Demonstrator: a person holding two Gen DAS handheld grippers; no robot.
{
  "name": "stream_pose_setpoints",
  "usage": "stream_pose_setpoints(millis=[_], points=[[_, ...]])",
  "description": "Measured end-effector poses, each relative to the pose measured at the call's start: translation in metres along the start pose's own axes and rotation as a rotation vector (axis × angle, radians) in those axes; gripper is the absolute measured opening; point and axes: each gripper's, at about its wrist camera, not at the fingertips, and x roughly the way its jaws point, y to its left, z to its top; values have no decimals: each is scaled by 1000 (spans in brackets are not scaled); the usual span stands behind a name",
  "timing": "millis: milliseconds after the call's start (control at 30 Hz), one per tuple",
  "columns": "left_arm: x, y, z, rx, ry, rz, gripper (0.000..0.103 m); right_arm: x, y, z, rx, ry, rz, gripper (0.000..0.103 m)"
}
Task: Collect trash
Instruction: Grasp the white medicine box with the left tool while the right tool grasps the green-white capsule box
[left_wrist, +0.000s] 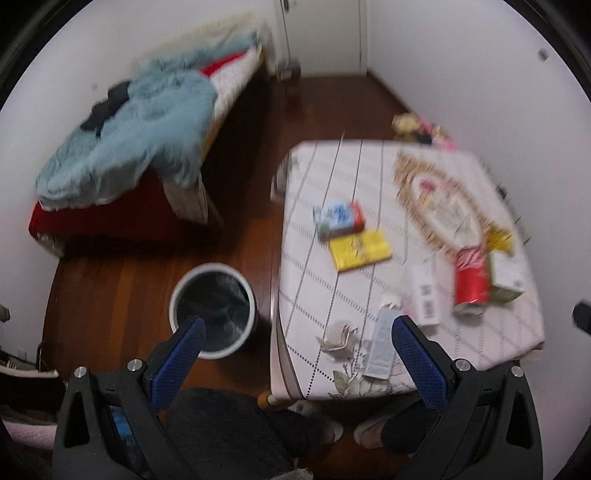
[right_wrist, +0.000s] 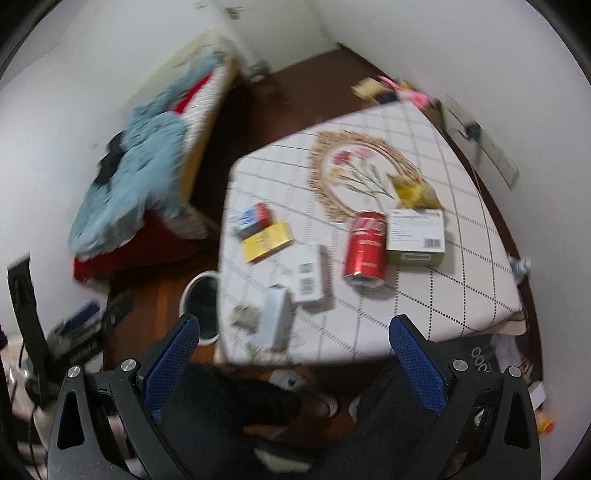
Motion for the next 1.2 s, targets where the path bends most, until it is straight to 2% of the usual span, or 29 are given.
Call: stream_pose_setpoints(millis=[100, 167, 200, 233, 300, 367, 400, 500, 600, 633, 667, 700, 833, 967, 1067, 1100, 1200], points=[[40, -23, -9, 27, 83, -13, 103, 40, -32, 14, 73, 2, -68, 96], [61, -42, -21, 61, 138, -40, 102, 59, -51, 21, 110, 3, -108, 75], [69, -48, -24, 73, 155, -56, 102, 69, -60, 26, 125, 7, -125, 73], [77, -56, -26, 86, 171, -74, 102, 78, -71, 32, 146, 11, -139, 73], [96, -75, -32, 120, 216, -106, 83, 92, -88, 41, 173, 20, -166, 73], [116, -89, -33, 139, 269, -119, 67, 110, -104, 53, 192, 53, -198, 74], [127, -97, -34, 143, 296, -123, 62, 115, -109, 56, 202, 61, -208, 74], [151, -112, -38, 148, 348, -125, 59, 135, -124, 67, 228, 89, -226, 79], [164, -123, -40, 161, 355, -110, 58, 153, -128, 74, 231, 117, -237, 81], [168, -125, -41, 164, 359, -103, 55, 158, -127, 77, 226, 122, -250, 82], [171, -126, -41, 166, 367, -102, 43, 162, -126, 79, 221, 124, -261, 84], [176, -127, -41, 165, 377, -100, 36, 166, -127, 82, 216, 125, -270, 84], [184, -130, -42, 152, 380, -102, 36, 180, -122, 91, 181, 136, -324, 89], [184, -135, -44, 146, 370, -108, 36, 182, -122, 96, 155, 153, -364, 89], [189, -133, -41, 141, 374, -111, 36, 189, -132, 93, 181, 184, -362, 88], [190, -134, -42, 138, 378, -114, 37, 189, -135, 90, 188, 181, -345, 86], [195, -127, -42, 129, 379, -125, 37, 177, -139, 86, 202, 172, -318, 65]])
